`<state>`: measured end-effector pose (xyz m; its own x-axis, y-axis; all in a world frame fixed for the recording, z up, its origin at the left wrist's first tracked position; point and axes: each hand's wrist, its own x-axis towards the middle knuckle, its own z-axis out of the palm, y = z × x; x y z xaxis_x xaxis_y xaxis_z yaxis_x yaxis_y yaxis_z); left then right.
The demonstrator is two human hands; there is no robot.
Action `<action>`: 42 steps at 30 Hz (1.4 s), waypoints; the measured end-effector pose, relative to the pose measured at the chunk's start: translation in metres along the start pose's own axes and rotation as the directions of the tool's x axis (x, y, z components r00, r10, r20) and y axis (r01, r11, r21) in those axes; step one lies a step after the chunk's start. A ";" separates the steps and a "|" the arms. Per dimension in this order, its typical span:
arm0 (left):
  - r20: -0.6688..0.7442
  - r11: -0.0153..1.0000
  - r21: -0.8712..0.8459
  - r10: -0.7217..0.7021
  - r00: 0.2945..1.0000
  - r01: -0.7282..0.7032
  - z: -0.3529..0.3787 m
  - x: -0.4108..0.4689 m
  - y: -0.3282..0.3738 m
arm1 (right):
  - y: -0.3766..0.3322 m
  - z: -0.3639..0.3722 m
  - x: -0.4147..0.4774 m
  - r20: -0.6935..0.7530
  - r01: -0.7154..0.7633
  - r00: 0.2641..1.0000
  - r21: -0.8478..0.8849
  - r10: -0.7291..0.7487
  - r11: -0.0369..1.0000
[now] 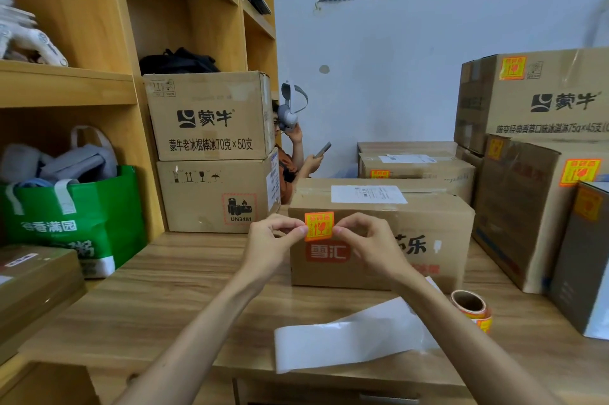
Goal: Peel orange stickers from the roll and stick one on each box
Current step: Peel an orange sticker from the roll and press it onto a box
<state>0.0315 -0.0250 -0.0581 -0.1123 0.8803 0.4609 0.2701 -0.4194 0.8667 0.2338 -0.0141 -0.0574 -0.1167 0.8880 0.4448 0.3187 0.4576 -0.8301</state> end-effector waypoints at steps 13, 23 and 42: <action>-0.081 0.971 0.221 0.113 0.990 -0.093 -0.002 0.018 -0.014 | 0.007 0.032 0.015 -0.170 0.240 0.913 -0.511 -0.371 0.825; -0.085 0.957 0.271 0.126 0.988 -0.099 -0.004 0.028 -0.029 | 0.015 0.043 0.027 -0.126 0.259 0.919 -0.525 -0.375 0.811; -0.169 0.906 0.416 0.167 0.971 -0.084 0.005 0.037 -0.045 | 0.029 0.057 0.035 -0.206 0.228 0.877 -0.617 -0.435 0.753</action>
<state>0.0198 0.0272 -0.0808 -0.2253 0.7476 0.6248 0.6518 -0.3611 0.6670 0.1853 0.0330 -0.0846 -0.0469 0.5703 0.8201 0.7941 0.5194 -0.3158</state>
